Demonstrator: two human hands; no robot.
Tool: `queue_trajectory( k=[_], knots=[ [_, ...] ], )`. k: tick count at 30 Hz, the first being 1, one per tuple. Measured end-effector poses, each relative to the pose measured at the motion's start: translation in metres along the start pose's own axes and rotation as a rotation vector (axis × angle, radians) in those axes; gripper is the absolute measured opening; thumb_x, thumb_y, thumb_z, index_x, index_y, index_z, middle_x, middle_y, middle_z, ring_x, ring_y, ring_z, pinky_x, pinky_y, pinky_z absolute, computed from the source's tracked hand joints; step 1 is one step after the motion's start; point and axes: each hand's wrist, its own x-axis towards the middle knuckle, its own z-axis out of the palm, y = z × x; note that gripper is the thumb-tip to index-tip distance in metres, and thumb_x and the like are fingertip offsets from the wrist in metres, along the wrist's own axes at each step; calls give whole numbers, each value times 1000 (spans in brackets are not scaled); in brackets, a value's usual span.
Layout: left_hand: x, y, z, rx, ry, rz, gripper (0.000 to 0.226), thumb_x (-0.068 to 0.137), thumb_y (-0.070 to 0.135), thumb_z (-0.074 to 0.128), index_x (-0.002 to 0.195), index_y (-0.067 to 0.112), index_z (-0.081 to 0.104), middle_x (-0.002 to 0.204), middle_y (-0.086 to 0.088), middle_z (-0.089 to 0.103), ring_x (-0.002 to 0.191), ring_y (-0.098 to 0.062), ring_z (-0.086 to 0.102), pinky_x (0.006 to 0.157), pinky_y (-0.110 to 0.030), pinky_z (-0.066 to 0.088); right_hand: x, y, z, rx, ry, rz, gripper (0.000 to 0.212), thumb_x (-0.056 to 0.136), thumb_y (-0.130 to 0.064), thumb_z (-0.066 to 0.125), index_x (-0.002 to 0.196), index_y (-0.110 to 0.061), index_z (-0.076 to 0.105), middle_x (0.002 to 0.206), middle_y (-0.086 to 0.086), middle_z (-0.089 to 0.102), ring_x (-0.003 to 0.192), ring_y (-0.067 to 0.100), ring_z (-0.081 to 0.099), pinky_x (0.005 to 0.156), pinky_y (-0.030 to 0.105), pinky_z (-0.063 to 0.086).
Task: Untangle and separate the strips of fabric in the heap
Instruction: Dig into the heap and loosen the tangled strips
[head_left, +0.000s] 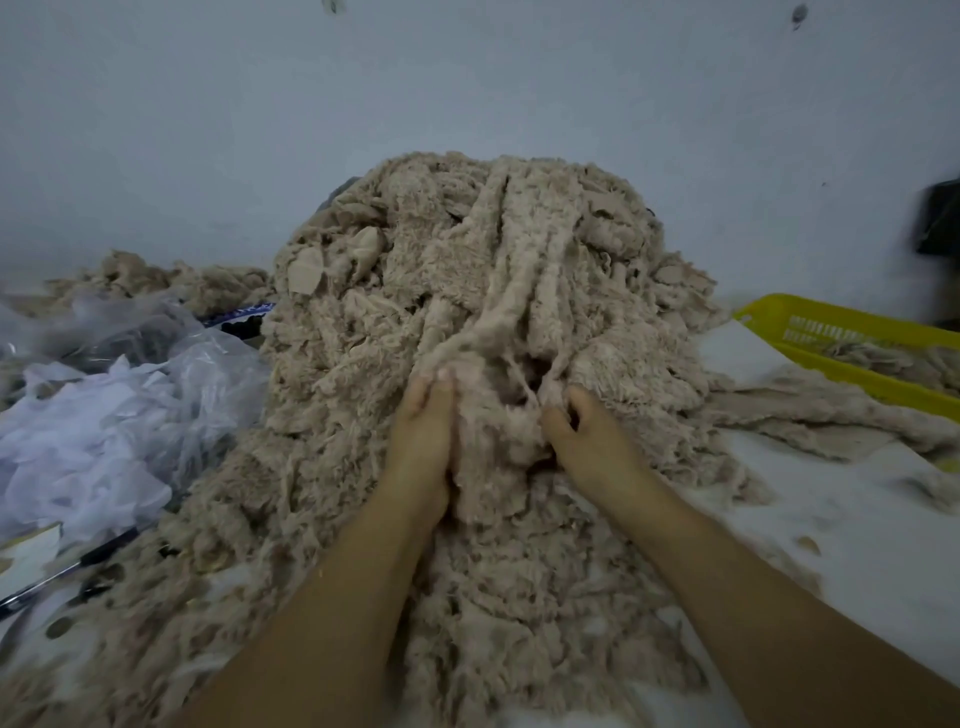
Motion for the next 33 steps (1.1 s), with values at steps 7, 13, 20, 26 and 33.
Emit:
queue_trajectory(
  k=[7, 13, 20, 26, 33],
  knots=[
    [22, 20, -31, -550, 96, -204, 45, 106, 39, 39, 126, 5, 62, 126, -17, 65, 103, -31, 66, 72, -43, 56, 3, 1, -10, -155, 215, 94, 33, 100, -25, 48, 71, -18, 31, 66, -2, 31, 55, 12, 27, 42, 22, 22],
    [15, 17, -28, -457, 9, -280, 46, 102, 42, 47, 124, 7, 67, 109, -14, 74, 91, -28, 74, 73, -40, 60, -9, -15, -2, -179, 350, -142, 16, 96, -26, 56, 102, -14, 46, 110, 0, 35, 74, 5, 46, 65, 24, 43],
    [-3, 17, -14, -230, -357, -353, 25, 79, 23, 65, 89, 5, 78, 83, -13, 71, 73, -23, 71, 67, -30, 58, -19, -31, 18, -309, -45, -355, 46, 100, -30, 51, 143, -27, 36, 135, -5, 46, 110, 10, 53, 90, 32, 47],
    [-7, 12, -8, -86, -328, -279, 32, 92, 15, 53, 68, 10, 74, 57, -4, 68, 47, -12, 65, 43, -17, 49, -13, -14, 14, -150, -128, -276, 52, 100, -36, 52, 148, -35, 32, 142, -14, 47, 125, 5, 45, 100, 27, 40],
    [-8, 10, -4, 259, -371, -186, 51, 96, -1, 51, 55, 18, 74, 53, 0, 68, 44, -7, 63, 41, -14, 45, -7, -11, 7, 184, -78, 106, 44, 89, -72, 41, 106, -41, 67, 93, -29, 61, 89, -3, 58, 77, 6, 39]
  ],
)
